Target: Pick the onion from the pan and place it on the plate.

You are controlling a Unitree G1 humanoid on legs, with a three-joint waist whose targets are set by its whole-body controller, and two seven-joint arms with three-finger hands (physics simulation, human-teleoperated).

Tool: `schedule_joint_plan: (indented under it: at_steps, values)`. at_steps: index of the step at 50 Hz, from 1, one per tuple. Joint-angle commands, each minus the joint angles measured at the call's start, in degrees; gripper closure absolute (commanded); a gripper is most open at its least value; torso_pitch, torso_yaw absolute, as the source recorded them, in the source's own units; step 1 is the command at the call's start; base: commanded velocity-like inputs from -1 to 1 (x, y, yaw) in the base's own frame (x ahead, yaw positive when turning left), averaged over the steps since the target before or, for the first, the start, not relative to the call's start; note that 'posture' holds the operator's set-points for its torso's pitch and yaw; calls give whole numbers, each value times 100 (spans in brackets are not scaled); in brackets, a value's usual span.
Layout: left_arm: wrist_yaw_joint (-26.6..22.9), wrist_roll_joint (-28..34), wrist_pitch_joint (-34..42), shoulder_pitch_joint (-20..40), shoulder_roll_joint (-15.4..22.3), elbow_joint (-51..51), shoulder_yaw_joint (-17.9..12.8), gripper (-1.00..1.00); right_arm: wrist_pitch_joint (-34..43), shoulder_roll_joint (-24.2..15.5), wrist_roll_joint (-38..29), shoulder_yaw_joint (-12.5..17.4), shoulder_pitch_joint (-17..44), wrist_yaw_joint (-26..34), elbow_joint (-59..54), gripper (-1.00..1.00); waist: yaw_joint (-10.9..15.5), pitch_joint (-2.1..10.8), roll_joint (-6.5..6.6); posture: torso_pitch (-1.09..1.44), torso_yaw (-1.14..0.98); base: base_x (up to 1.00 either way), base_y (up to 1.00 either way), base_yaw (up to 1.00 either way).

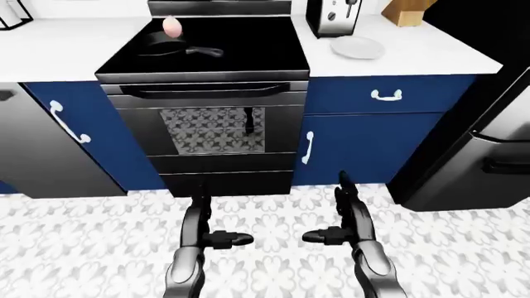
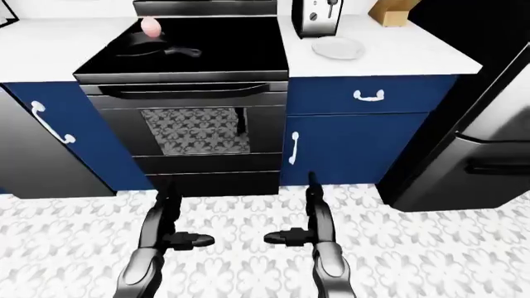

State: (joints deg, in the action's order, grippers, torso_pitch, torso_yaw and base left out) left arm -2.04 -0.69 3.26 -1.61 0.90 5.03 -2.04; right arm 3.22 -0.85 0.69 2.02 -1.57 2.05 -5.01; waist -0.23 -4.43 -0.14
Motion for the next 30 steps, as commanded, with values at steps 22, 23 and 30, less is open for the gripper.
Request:
schedule_joint_plan:
  at_steps: [22, 23, 30]
  values:
    - [32, -12, -243, 85, 11, -797, -10, -100, -234, -31, 12, 14, 134, -5, 640, -100, 46, 509, -21, 0, 0, 0, 0, 0]
    - [34, -15, -219, 75, 8, -830, -11, -100, -249, -41, -47, -8, 124, -4, 691, -100, 47, 514, -21, 0, 0, 0, 0, 0]
    - [47, -92, 110, 229, 56, -1068, -105, -100, -30, -50, -107, 8, 157, 30, 966, -100, 38, 509, -19, 0, 0, 0, 0, 0]
